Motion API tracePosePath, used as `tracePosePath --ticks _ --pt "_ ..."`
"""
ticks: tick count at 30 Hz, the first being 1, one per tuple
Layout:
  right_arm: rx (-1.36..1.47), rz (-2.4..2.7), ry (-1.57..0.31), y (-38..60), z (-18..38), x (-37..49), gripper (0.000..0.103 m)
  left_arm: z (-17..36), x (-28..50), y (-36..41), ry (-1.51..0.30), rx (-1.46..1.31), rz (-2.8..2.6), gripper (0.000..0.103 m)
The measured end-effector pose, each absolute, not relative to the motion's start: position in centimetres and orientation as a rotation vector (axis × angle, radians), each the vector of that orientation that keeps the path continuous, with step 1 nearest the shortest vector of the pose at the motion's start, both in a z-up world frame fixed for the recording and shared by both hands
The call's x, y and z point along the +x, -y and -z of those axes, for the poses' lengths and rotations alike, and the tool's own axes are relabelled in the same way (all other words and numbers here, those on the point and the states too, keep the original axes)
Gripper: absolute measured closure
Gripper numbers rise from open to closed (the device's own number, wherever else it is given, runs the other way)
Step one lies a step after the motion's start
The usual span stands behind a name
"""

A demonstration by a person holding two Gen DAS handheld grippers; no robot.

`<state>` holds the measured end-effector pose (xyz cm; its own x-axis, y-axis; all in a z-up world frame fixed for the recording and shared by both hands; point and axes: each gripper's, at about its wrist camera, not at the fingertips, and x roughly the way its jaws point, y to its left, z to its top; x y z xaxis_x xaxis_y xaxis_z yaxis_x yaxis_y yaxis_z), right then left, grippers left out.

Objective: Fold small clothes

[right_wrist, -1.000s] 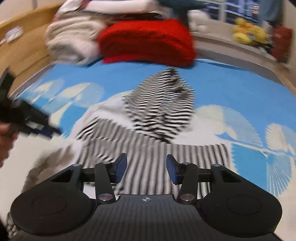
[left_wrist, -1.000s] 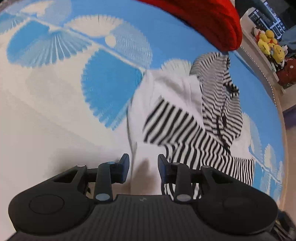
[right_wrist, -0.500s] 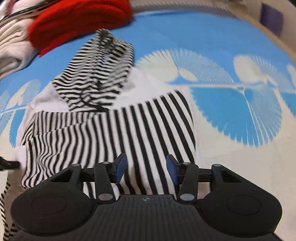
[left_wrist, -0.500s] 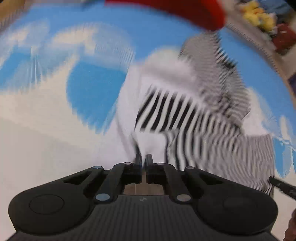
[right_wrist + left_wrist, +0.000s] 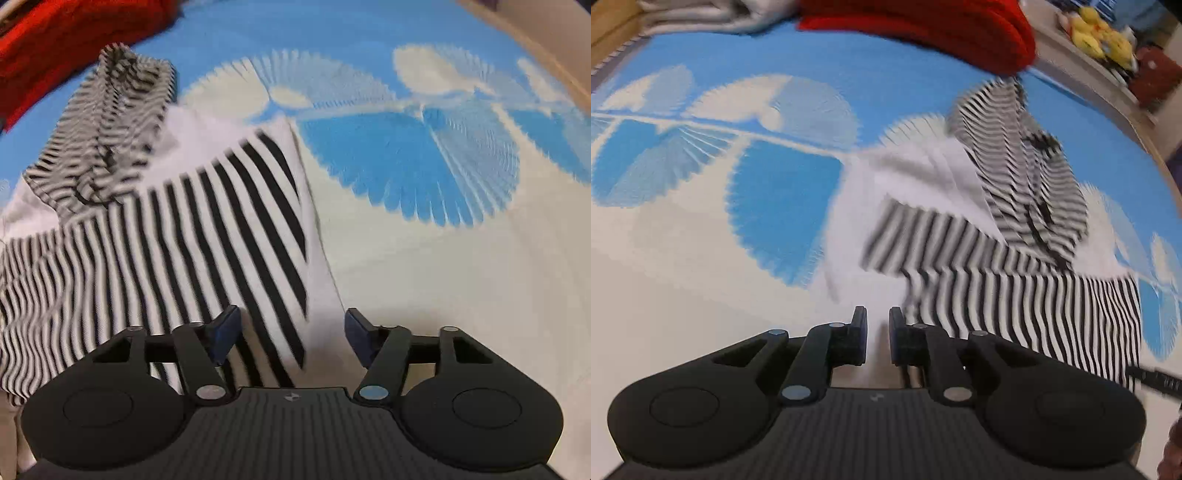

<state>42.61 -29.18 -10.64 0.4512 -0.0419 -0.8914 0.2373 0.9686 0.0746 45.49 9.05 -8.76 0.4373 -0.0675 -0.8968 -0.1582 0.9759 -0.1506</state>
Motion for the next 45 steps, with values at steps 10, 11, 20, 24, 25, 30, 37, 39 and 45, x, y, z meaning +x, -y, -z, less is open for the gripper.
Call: tracePosePath --ticks 10,11,20,24,25,30,37,39,45 --pt "0.117 0.168 -1.088 27.2 10.6 42.3 0.041 7.8 45.3 -6.1 -1.109 -0.183 -0.095 0.074" --pt "0.1 0.156 -1.057 26.7 9.9 42.3 0.041 7.2 45.3 -5.6 -1.09 -0.174 -0.084 0.073" --pt "-0.023 0.083 -0.873 23.6 6.3 42.3 0.043 4.8 45.8 -3.7 -0.994 -0.103 -0.164 0.069" --pt "-0.071 0.07 -0.85 22.6 6.2 42.2 0.043 4.7 46.1 -4.1 -0.993 -0.133 -0.17 0.069" --pt "-0.08 0.067 -0.852 22.5 6.3 42.3 0.043 4.5 46.1 -4.1 -0.988 -0.129 -0.168 0.069" --pt "-0.075 0.063 -0.86 22.3 6.5 42.2 0.044 4.5 46.0 -4.2 -0.988 -0.12 -0.167 0.069" --pt "-0.092 0.072 -0.849 22.4 6.5 42.1 0.045 4.5 46.0 -4.4 -0.989 -0.119 -0.174 0.069" --pt "-0.098 0.073 -0.844 22.4 6.4 42.1 0.045 4.6 46.0 -4.3 -0.988 -0.115 -0.173 0.069" --pt "-0.125 0.078 -0.819 22.7 5.9 41.8 0.045 4.6 46.1 -3.9 -0.987 -0.103 -0.172 0.069"
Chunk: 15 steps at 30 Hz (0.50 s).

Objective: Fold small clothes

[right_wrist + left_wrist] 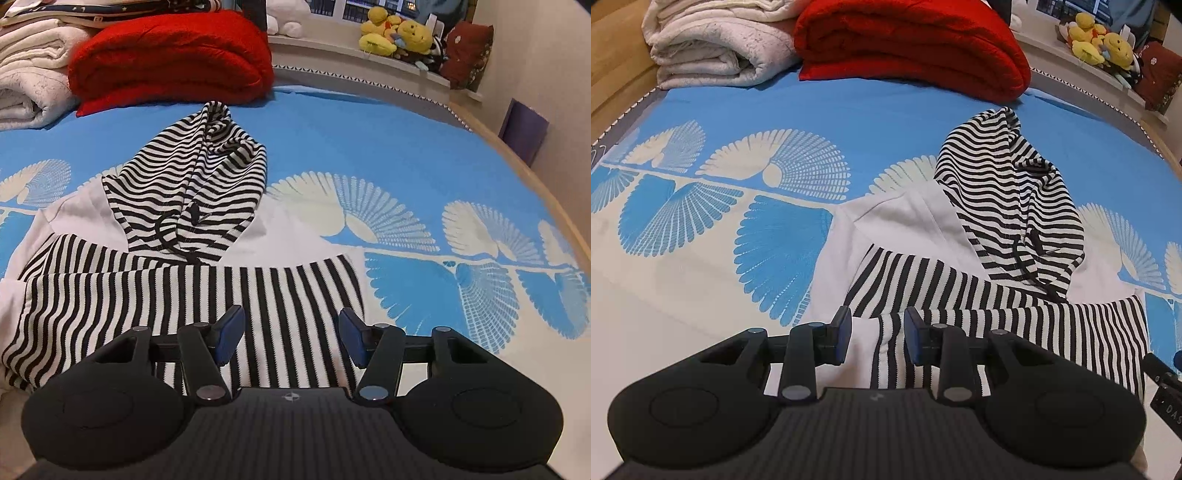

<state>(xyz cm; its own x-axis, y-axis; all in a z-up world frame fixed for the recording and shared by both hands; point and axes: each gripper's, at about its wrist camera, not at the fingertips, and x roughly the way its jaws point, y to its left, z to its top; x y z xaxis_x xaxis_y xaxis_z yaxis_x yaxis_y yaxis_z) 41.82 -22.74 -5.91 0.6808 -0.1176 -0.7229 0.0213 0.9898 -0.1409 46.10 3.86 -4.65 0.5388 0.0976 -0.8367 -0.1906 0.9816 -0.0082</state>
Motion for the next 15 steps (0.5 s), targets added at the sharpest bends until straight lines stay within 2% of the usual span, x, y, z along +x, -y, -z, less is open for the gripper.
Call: tracePosePath --ticks 12,14,15 --pt "-0.107 0.12 -0.812 24.9 5.6 41.6 0.045 5.0 46.5 -2.0 -0.98 -0.06 -0.168 0.068" --pt "-0.112 0.117 -0.801 25.1 5.5 41.5 0.046 5.1 46.6 -1.7 -0.977 -0.053 -0.171 0.063" --pt "-0.119 0.113 -0.795 25.1 5.5 41.4 0.046 5.1 46.6 -1.6 -0.974 -0.05 -0.174 0.056"
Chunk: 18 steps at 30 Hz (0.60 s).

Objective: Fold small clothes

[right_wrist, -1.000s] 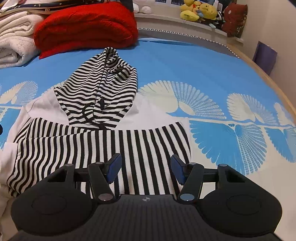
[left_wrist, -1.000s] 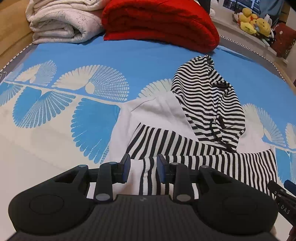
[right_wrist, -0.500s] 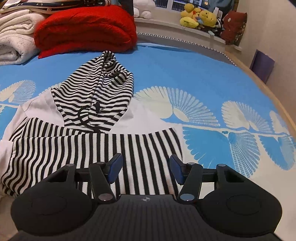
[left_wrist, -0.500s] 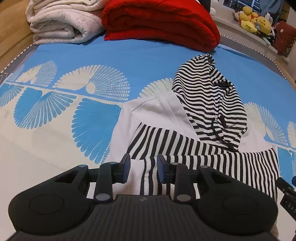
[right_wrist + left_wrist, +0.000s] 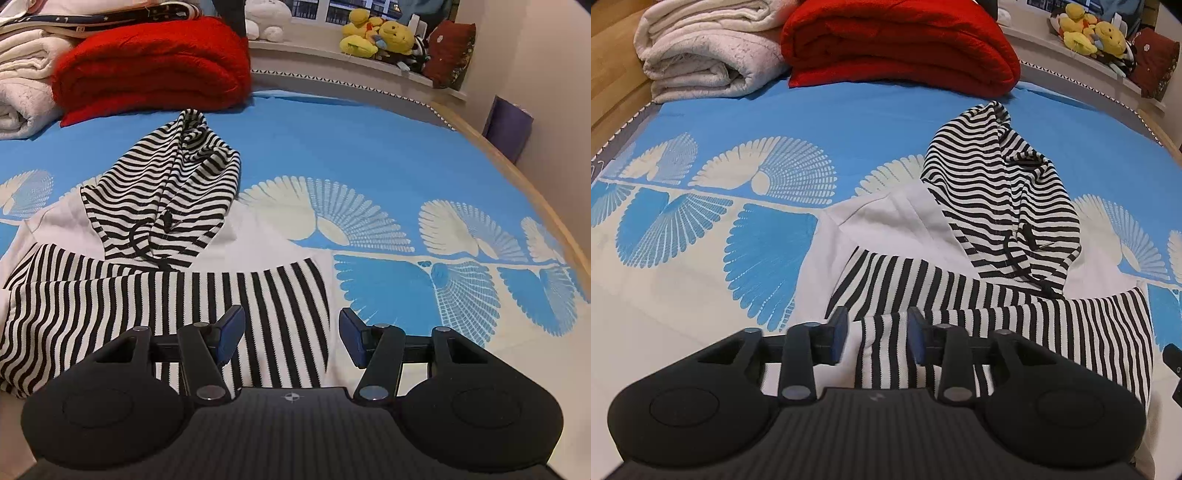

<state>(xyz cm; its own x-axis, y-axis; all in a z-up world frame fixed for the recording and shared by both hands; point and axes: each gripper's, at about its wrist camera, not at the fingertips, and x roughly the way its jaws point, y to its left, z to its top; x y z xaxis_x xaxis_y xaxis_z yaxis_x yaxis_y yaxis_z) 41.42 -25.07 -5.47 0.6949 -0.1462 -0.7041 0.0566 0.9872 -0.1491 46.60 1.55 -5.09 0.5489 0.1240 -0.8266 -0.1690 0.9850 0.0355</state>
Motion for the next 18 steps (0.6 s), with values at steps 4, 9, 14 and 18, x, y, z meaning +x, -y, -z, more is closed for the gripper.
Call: tracePosePath --ticks 4,9,14,18 --pt "-0.135 0.112 -0.758 25.3 5.1 41.1 0.046 4.9 46.7 -1.1 -0.938 -0.044 -0.188 0.043" --pt "-0.11 0.112 -0.741 25.7 4.7 41.0 0.046 4.3 46.6 -0.6 -0.851 -0.044 -0.22 0.029" --pt "-0.116 0.073 -0.698 25.4 3.4 40.8 0.046 4.4 47.0 -1.0 -0.843 -0.062 -0.258 0.027" --pt "-0.092 0.073 -0.7 26.4 2.5 40.9 0.046 4.5 46.9 -1.1 -0.813 -0.083 -0.24 0.028"
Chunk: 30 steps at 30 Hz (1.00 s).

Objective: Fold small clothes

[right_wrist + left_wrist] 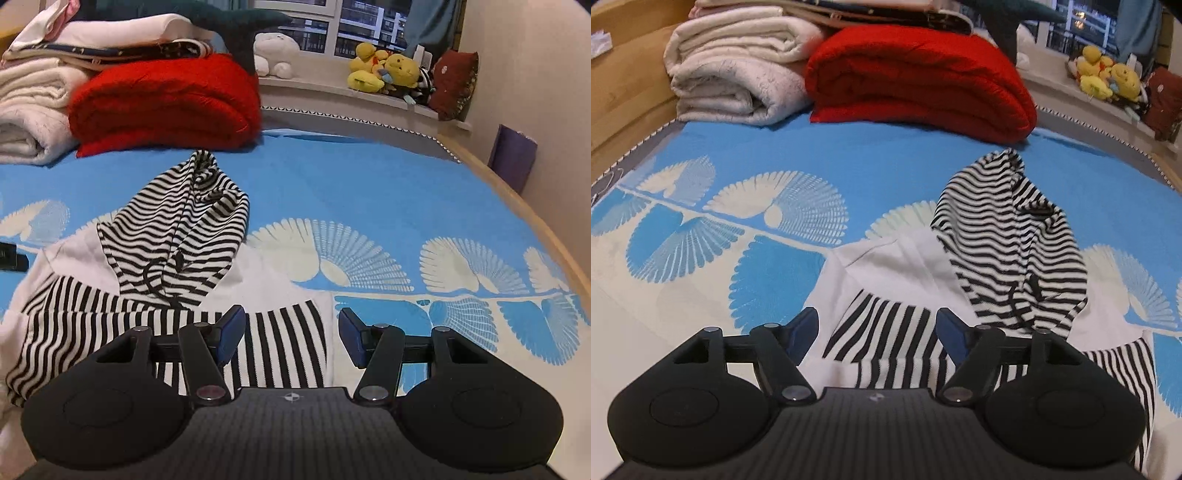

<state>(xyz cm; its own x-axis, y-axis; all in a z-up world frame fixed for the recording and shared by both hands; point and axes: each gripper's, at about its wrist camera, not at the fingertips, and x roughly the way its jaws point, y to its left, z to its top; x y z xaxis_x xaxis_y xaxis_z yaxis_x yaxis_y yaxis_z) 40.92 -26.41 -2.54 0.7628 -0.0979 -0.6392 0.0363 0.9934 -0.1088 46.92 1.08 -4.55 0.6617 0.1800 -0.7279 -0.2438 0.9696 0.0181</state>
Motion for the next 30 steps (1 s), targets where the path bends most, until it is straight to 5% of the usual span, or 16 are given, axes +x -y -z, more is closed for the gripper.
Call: tracePosePath --ticks 2,5,7,12,18,25,29,30 --pt "-0.114 0.087 -0.715 26.9 2.5 41.0 0.046 4.3 46.6 -0.7 -0.78 -0.057 -0.21 0.031" --pt "-0.134 0.103 -0.751 27.7 2.7 41.2 0.046 3.8 46.2 -0.2 -0.748 -0.035 -0.168 0.049" --pt "-0.114 0.107 -0.775 28.5 2.7 41.3 0.046 3.6 47.3 0.1 -0.76 -0.057 -0.164 0.072" --pt "-0.066 0.096 -0.806 30.2 2.6 41.3 0.052 4.3 55.3 2.3 -0.784 -0.072 -0.093 0.087" --pt "-0.039 0.103 -0.828 32.0 2.9 41.7 0.052 8.8 69.1 2.6 -0.799 -0.048 -0.079 0.084" --pt "-0.024 0.119 -0.891 33.1 4.7 42.6 0.052 13.7 80.4 2.2 -0.884 -0.044 -0.154 0.038" --pt "-0.037 0.109 -0.908 33.0 5.3 42.7 0.052 14.7 82.5 2.2 -0.906 -0.091 -0.136 0.041" --pt "-0.036 0.11 -0.915 33.0 5.5 42.7 0.052 14.9 82.9 2.3 -0.91 -0.094 -0.117 0.058"
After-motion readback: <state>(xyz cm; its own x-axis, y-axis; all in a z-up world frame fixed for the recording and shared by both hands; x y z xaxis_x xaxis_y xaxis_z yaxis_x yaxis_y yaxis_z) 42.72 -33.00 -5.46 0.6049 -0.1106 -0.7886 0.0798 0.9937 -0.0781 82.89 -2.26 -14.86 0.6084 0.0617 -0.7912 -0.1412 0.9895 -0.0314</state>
